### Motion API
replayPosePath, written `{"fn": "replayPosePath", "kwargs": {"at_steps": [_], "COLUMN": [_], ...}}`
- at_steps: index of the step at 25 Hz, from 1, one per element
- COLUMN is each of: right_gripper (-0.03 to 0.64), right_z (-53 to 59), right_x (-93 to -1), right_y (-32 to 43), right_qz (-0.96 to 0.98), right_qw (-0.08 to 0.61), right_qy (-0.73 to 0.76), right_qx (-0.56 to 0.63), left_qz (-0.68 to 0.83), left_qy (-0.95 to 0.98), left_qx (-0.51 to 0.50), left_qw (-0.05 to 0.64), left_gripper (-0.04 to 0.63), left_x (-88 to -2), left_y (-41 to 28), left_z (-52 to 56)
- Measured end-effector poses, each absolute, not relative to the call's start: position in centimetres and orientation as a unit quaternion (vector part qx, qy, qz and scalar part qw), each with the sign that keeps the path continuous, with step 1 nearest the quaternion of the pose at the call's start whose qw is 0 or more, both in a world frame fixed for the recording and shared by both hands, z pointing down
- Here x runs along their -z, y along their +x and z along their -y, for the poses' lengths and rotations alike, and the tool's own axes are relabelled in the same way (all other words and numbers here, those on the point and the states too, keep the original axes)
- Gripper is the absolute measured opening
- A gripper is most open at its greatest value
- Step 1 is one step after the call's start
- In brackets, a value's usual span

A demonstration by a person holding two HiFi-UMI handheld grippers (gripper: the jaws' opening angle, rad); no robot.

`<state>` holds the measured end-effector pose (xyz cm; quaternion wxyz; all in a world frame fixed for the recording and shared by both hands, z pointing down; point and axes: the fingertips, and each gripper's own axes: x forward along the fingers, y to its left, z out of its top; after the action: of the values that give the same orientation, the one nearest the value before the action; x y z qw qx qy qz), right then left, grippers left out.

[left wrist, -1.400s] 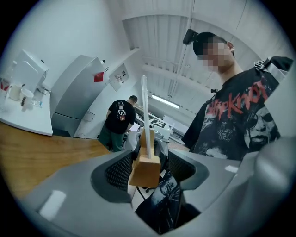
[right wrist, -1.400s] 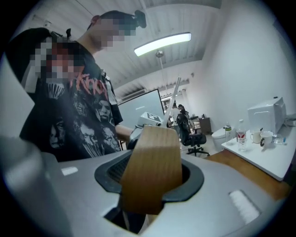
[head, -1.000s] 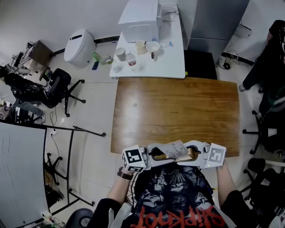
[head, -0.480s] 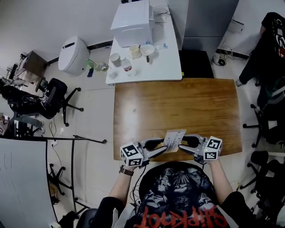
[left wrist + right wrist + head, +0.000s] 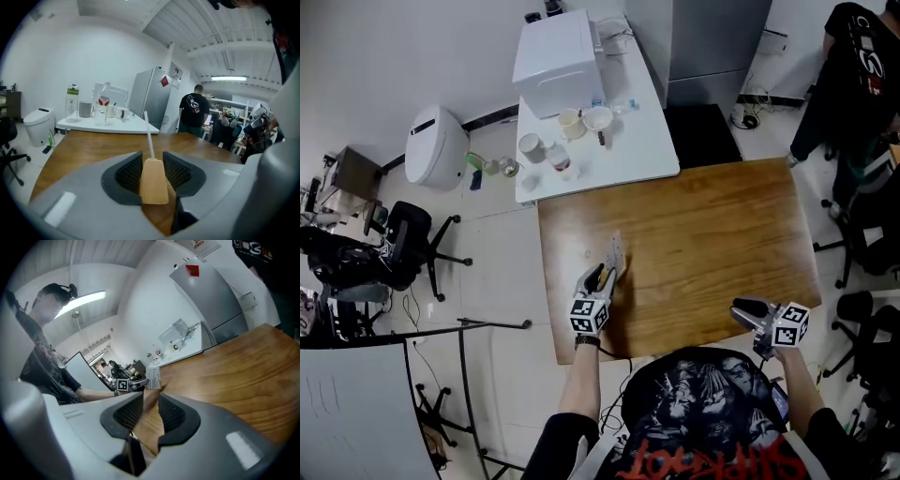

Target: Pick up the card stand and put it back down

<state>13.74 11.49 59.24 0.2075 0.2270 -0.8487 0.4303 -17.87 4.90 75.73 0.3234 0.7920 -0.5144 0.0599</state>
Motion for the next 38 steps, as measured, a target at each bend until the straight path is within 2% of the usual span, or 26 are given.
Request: {"fn": "replayPosePath", "kwargs": {"at_steps": [6, 11, 17, 22, 25, 32, 38], "right_gripper": [-0.008, -0.008, -0.008, -0.008, -0.008, -0.008, -0.008], "right_z": [-10.9, -11.7, -11.1, -8.3, -7.3, -5.5, -4.7], "right_x": [-58.4, -59.9, -59.6, -54.9, -53.4, -53.5, -52.2], "right_y": [11.5, 10.1, 8.3, 7.4, 7.3, 9.8, 15.7], "right_qz": [0.857, 0.86, 0.887, 0.909, 0.91, 0.879, 0.854], "right_qw": [0.181, 0.179, 0.216, 0.18, 0.191, 0.232, 0.242], "right_qy": [0.213, 0.194, 0.217, 0.273, 0.297, 0.379, 0.428], "right_qx": [-0.432, -0.436, -0.345, -0.258, -0.216, -0.172, -0.172], "left_qz": [0.501, 0.516, 0.551, 0.557, 0.549, 0.535, 0.511], "left_qy": [0.777, 0.757, 0.751, 0.782, 0.799, 0.806, 0.802], "left_qx": [-0.142, -0.145, -0.086, -0.017, 0.005, 0.023, 0.044], "left_qw": [0.354, 0.374, 0.354, 0.278, 0.247, 0.252, 0.305], "left_gripper": [-0.002, -0.002, -0.002, -0.002, -0.002, -0.002, -0.002], "left_x": [-80.5, -79.3, -71.2, -59.8, -55.3, -51.3, -51.4], "left_y": [-17.7, -18.1, -17.8, -15.4, -13.5, -10.1, -4.9], "left_z": [-7.7, -11.4, -14.5, -13.7, -12.5, -11.2, -12.3]}}
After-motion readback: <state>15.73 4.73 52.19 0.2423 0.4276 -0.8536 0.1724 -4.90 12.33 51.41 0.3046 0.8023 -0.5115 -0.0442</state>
